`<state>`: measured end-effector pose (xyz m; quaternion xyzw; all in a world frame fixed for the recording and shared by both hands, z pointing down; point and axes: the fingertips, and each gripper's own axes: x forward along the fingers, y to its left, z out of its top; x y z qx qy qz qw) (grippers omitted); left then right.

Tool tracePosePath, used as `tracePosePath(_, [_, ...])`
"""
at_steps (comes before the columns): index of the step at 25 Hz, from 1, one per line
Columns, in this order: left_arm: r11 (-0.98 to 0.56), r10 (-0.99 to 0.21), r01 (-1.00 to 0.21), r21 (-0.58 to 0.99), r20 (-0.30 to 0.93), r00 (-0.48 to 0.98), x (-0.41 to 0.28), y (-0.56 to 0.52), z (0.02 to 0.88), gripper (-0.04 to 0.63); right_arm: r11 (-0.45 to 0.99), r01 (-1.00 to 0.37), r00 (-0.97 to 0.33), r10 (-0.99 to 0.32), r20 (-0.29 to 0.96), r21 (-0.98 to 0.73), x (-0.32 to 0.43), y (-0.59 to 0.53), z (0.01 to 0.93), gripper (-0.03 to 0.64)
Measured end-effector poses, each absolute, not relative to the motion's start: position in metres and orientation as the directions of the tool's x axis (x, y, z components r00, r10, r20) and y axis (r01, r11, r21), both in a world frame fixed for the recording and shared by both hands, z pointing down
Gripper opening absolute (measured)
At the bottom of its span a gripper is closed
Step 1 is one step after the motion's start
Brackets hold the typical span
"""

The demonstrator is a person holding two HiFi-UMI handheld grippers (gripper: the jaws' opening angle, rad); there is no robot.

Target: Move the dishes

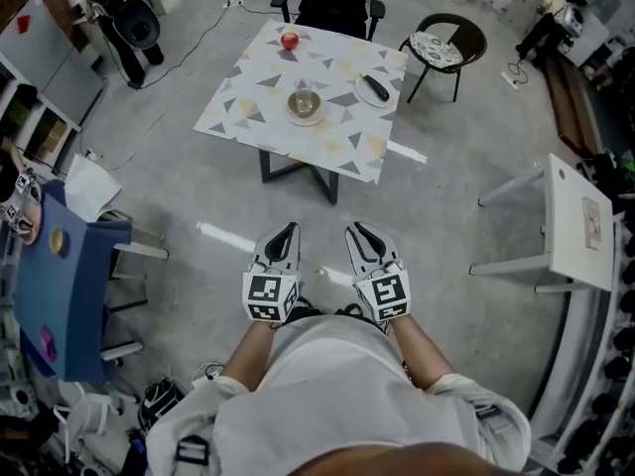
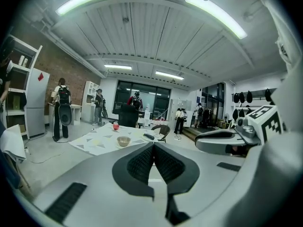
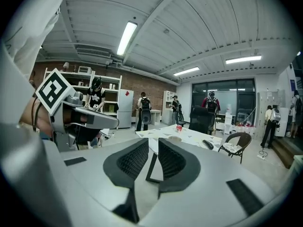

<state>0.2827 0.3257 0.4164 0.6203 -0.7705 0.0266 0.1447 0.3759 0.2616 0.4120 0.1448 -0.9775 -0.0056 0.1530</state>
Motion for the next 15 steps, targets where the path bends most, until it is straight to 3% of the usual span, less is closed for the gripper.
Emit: tracePosePath(15, [0.248,-0.927,-0.951,0.184,0.330,-0.178,0.177,0.334,0.447,0.020,0.958,-0.283,-0.902,-0.280,0.328,0.041,0.268,0.239,0.429,0.101])
